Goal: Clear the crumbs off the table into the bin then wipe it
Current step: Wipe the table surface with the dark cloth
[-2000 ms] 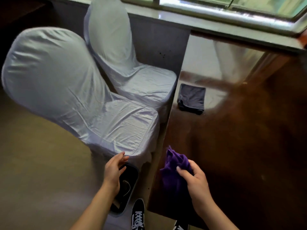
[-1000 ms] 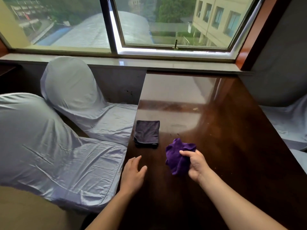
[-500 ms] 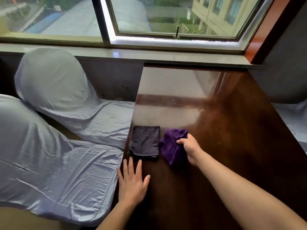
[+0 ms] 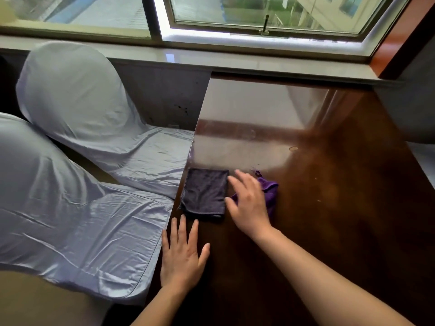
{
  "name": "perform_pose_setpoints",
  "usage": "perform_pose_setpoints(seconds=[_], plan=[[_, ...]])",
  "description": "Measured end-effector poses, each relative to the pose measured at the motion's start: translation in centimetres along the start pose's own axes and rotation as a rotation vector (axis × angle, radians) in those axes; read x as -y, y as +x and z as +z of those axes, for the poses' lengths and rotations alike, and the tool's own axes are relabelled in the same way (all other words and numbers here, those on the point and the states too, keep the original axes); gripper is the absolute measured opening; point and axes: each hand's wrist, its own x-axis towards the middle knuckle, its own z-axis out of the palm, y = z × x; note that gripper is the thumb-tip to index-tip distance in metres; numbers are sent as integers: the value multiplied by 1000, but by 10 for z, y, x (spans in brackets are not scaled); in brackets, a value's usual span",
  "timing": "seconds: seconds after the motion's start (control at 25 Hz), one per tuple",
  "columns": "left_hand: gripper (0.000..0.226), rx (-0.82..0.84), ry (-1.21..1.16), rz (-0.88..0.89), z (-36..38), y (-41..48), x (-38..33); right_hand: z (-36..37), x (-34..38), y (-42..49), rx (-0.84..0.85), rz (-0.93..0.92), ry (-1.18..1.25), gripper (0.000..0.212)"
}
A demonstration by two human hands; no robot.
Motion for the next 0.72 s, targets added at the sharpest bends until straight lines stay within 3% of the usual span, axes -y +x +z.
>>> perform_pose_setpoints(seconds=[0.16,0.32,0.56,0.72], plan=[[54,-139,-280,-25,2,0,4,49,31,28,360,-129,-73,72],[45,-279,-506,-45,6,0,12,86,31,46,504,-96,-293,87],[42,-331,-689,-110,5,-2,16,78,31,-12,400,-151,-345,59],[43,-328,-724,-167,2,-6,17,51,19,-112,329,-233,-310,57]])
